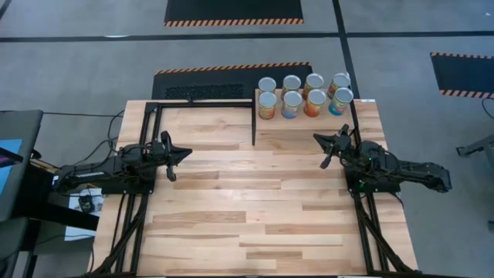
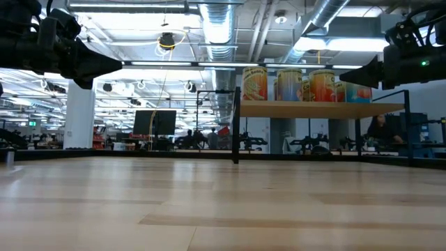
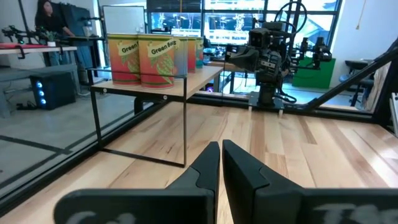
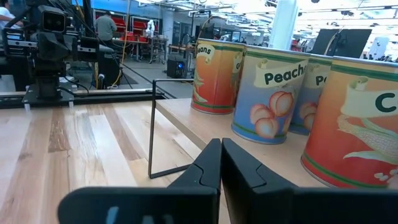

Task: Pick and place cans onto a shelf
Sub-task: Return to Home Position

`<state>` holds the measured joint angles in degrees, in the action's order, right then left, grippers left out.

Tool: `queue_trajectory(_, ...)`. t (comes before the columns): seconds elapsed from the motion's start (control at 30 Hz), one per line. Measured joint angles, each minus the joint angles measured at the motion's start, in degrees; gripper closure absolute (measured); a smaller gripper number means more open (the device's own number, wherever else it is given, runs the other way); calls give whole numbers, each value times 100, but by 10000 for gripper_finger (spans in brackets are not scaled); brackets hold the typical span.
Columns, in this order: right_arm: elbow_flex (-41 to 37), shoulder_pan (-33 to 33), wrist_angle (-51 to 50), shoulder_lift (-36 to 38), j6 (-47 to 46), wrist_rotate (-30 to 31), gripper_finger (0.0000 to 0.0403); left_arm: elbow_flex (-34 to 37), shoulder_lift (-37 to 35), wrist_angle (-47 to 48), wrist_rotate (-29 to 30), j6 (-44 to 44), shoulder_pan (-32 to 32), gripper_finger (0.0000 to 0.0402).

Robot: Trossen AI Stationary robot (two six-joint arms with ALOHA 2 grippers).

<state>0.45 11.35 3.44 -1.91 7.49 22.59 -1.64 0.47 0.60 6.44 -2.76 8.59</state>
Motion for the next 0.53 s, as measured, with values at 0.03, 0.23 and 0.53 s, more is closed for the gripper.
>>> queue_trajectory(0.03,0,0,0,0,0,0,369,0,0,-1,-2,0,-1,393)
queue_trajectory(0.23,0,0,0,0,0,0,372,-1,0,-1,-1,0,-1,393)
queue_trajectory(0.53,0,0,0,1,2,0,370,-1,0,-2,0,3,1,393)
